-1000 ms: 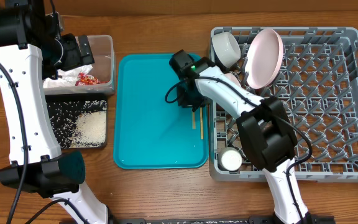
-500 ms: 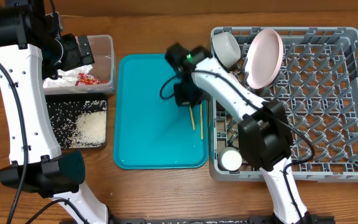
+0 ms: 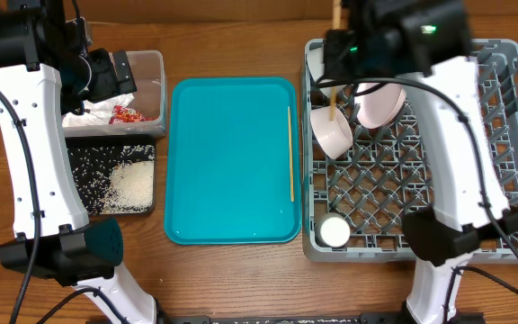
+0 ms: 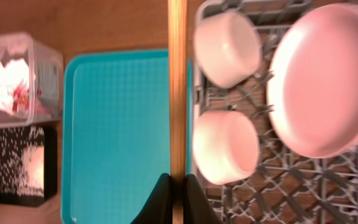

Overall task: Sort waste into correct bins and load items into the dishwasher
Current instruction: 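Carry the chopstick to the rack and stand it upright between tines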

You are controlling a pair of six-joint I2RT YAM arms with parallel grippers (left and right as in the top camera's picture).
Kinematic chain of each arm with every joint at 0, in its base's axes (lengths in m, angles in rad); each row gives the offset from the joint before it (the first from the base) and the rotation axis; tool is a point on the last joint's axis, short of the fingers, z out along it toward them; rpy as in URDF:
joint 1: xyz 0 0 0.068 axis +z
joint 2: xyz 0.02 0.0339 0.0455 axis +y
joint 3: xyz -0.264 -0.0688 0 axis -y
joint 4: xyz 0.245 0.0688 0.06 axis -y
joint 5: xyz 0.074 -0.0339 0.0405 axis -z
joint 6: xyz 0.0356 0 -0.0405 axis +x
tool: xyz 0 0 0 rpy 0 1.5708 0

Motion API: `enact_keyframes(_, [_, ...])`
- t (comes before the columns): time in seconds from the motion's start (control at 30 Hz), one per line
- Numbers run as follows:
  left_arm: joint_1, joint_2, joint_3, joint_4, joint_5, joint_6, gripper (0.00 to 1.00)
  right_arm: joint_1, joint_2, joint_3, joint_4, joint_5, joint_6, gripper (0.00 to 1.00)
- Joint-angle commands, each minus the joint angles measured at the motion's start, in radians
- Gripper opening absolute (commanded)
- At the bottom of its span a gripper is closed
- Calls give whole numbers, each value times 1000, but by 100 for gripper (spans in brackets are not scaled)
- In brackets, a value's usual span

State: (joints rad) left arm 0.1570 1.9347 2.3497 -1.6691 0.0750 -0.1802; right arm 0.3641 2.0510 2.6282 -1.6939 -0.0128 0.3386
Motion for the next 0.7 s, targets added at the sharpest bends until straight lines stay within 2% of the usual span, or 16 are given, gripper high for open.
enact_keyframes(0.0, [0,-5,7,1,3,11,100,-13,-40,-67,0,4,-14,4])
enact_keyframes(0.23, [0,-5,7,1,3,11,100,-60,-131,-363,0,102,2,4])
enact_keyframes(0.37, [0,-5,7,1,3,11,100,-90,-134,-533,4,117,15,4])
enact_keyframes(0.47, [0,-5,7,1,3,11,100,-102,-134,-660,18,202,76,4])
enact_keyframes(0.67, [0,-5,7,1,3,11,100,-107,-134,-872,102,224,85,4])
